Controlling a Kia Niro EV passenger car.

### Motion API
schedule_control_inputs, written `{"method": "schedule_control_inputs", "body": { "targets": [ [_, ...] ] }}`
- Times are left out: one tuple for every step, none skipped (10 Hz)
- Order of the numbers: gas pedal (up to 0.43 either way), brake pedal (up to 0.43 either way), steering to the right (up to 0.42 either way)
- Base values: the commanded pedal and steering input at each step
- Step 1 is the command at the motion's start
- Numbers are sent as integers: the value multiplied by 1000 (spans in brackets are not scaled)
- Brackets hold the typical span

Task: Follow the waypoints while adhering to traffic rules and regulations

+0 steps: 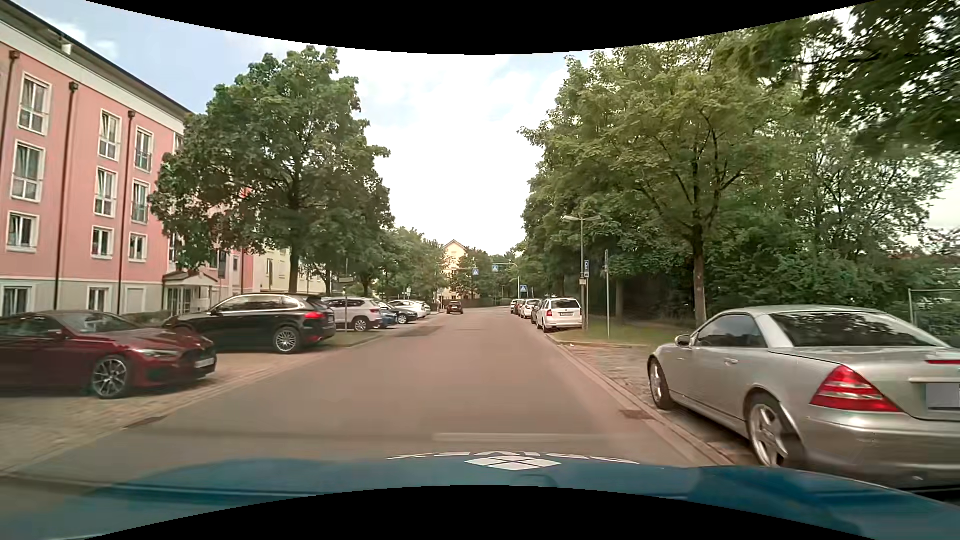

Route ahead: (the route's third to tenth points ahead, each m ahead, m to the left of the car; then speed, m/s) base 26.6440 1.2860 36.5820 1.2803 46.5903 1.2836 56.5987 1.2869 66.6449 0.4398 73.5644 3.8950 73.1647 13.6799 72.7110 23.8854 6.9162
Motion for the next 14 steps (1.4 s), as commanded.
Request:
{"method": "schedule_control_inputs", "body": {
  "targets": [
    [150,0,-1],
    [150,0,-1],
    [150,0,-1],
    [150,0,-1],
    [150,0,0],
    [138,0,0],
    [138,0,0],
    [138,0,0],
    [138,0,0],
    [138,0,0],
    [138,0,0],
    [138,0,0],
    [138,0,0],
    [138,0,0]
  ]
}}
